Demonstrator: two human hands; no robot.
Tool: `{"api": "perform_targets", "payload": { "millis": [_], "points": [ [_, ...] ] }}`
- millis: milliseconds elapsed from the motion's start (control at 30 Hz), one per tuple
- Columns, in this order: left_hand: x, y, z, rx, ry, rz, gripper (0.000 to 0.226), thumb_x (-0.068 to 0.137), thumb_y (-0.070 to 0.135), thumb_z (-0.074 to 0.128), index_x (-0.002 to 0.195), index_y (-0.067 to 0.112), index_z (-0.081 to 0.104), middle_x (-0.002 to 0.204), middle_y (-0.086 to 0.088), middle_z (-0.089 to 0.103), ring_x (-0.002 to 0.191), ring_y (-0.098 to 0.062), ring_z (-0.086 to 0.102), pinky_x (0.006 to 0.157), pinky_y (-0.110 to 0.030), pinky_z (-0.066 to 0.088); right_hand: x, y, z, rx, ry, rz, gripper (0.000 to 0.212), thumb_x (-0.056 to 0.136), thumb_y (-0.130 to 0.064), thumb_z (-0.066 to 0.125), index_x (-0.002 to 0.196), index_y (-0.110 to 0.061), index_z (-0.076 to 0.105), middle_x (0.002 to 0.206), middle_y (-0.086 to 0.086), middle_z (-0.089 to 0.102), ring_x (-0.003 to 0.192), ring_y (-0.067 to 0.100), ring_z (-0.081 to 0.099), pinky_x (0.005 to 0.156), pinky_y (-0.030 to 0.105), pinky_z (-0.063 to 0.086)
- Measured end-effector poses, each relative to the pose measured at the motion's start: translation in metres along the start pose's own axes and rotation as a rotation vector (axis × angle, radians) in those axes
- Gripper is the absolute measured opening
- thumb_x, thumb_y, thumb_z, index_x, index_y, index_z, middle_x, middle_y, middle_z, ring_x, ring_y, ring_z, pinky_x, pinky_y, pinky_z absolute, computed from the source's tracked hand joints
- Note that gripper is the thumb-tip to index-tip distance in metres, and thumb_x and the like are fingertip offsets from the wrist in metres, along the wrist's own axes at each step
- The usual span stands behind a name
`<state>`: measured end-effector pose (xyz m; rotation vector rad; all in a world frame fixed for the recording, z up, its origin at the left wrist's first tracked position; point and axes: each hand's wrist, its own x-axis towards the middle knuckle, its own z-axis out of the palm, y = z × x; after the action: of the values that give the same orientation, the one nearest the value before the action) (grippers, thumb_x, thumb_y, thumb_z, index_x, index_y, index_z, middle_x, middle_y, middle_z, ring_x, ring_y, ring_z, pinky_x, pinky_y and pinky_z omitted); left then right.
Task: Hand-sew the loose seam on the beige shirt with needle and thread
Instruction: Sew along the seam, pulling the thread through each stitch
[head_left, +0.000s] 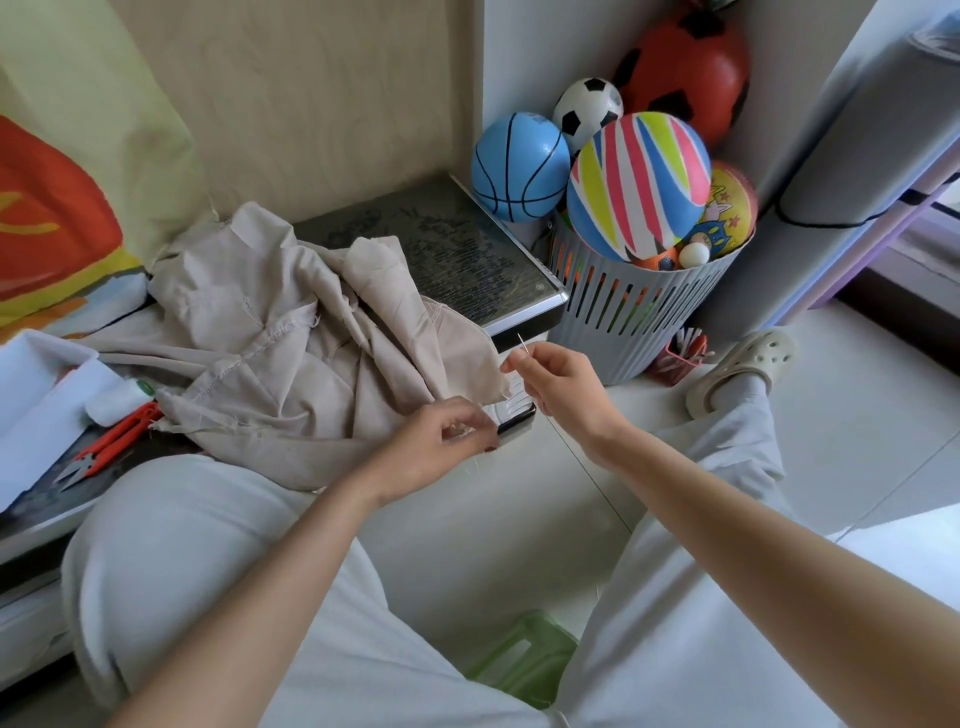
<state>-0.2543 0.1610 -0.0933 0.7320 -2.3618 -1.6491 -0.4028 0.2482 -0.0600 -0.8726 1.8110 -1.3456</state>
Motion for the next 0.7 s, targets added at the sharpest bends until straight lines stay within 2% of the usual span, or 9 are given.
{"api": "perform_targets", "payload": {
  "millis": [67, 133, 233, 333, 367, 433, 500, 600, 700],
  "points": [
    [-0.004, 0.003, -0.004, -0.098, -0.002, -0.031, 0.015, 0.093, 0.020, 0.060, 0.080, 0.023, 0.068, 0.080, 0.006, 0.066, 0.078, -0.012, 0.054, 0.077, -0.029, 0.042, 0.000, 0.000, -0.006, -0.019, 0.057, 0.030, 0.027, 0.097, -0.025, 0.051, 0.076, -0.017, 0.064, 0.055, -0.008, 0.039, 0.044, 0.002, 0.030, 0.047, 0.013, 0.027],
    [-0.009, 0.007, -0.008, -0.191, 0.024, -0.030, 0.017, 0.091, 0.030, 0.059, 0.079, 0.022, 0.068, 0.082, -0.003, 0.067, 0.080, -0.017, 0.056, 0.080, -0.034, 0.042, 0.000, 0.005, -0.014, -0.055, 0.138, 0.100, 0.026, 0.097, -0.026, 0.050, 0.077, -0.017, 0.064, 0.057, -0.009, 0.041, 0.047, 0.004, 0.032, 0.050, 0.015, 0.028],
    [-0.016, 0.022, -0.013, -0.378, 0.061, -0.021, 0.018, 0.090, 0.023, 0.060, 0.074, 0.022, 0.069, 0.084, -0.004, 0.067, 0.080, -0.009, 0.061, 0.092, -0.041, 0.043, -0.003, 0.017, -0.026, -0.104, 0.234, 0.230, 0.024, 0.097, -0.023, 0.048, 0.081, -0.014, 0.064, 0.059, -0.009, 0.042, 0.053, 0.006, 0.035, 0.051, 0.018, 0.029],
    [-0.021, 0.042, -0.015, -0.449, 0.052, 0.015, 0.016, 0.088, 0.025, 0.061, 0.075, 0.020, 0.069, 0.081, -0.004, 0.065, 0.077, -0.008, 0.060, 0.092, -0.048, 0.044, -0.007, 0.030, -0.032, -0.140, 0.267, 0.327, 0.028, 0.097, -0.020, 0.048, 0.072, -0.017, 0.060, 0.061, -0.003, 0.044, 0.051, 0.010, 0.033, 0.050, 0.021, 0.029],
    [-0.022, 0.049, -0.016, -0.470, 0.041, 0.033, 0.016, 0.088, 0.026, 0.061, 0.075, 0.022, 0.069, 0.079, -0.003, 0.065, 0.077, -0.009, 0.060, 0.090, -0.046, 0.046, -0.007, 0.034, -0.033, -0.145, 0.272, 0.354, 0.029, 0.097, -0.020, 0.047, 0.070, -0.019, 0.059, 0.061, -0.001, 0.044, 0.050, 0.012, 0.031, 0.050, 0.022, 0.028],
    [-0.025, 0.061, -0.016, -0.476, 0.040, 0.105, 0.016, 0.086, 0.027, 0.058, 0.076, 0.026, 0.071, 0.074, 0.001, 0.063, 0.074, -0.011, 0.058, 0.080, -0.030, 0.049, -0.009, 0.041, -0.034, -0.151, 0.288, 0.403, 0.027, 0.097, -0.020, 0.047, 0.074, -0.017, 0.061, 0.064, 0.002, 0.046, 0.051, 0.014, 0.032, 0.050, 0.023, 0.028],
    [-0.026, 0.068, -0.015, -0.469, 0.053, 0.146, 0.018, 0.086, 0.026, 0.056, 0.079, 0.026, 0.072, 0.065, 0.003, 0.057, 0.064, -0.010, 0.052, 0.066, -0.020, 0.045, -0.013, 0.045, -0.035, -0.174, 0.288, 0.404, 0.022, 0.096, -0.019, 0.047, 0.082, -0.014, 0.064, 0.071, 0.004, 0.053, 0.057, 0.016, 0.040, 0.050, 0.024, 0.030],
    [-0.025, 0.073, -0.014, -0.406, 0.083, 0.146, 0.017, 0.087, 0.025, 0.054, 0.083, 0.019, 0.070, 0.058, 0.005, 0.045, 0.054, -0.009, 0.039, 0.055, -0.018, 0.036, -0.017, 0.042, -0.033, -0.213, 0.237, 0.266, 0.022, 0.097, -0.023, 0.049, 0.096, -0.010, 0.067, 0.077, -0.006, 0.057, 0.070, 0.010, 0.051, 0.057, 0.017, 0.037],
    [-0.022, 0.078, -0.011, -0.331, 0.108, 0.150, 0.016, 0.089, 0.025, 0.059, 0.088, 0.012, 0.067, 0.054, 0.008, 0.039, 0.051, -0.008, 0.033, 0.051, -0.019, 0.030, -0.020, 0.023, -0.024, -0.113, 0.138, 0.103, 0.015, 0.093, -0.019, 0.058, 0.105, -0.012, 0.065, 0.069, -0.007, 0.052, 0.064, 0.008, 0.047, 0.060, 0.014, 0.038]
  ]
}}
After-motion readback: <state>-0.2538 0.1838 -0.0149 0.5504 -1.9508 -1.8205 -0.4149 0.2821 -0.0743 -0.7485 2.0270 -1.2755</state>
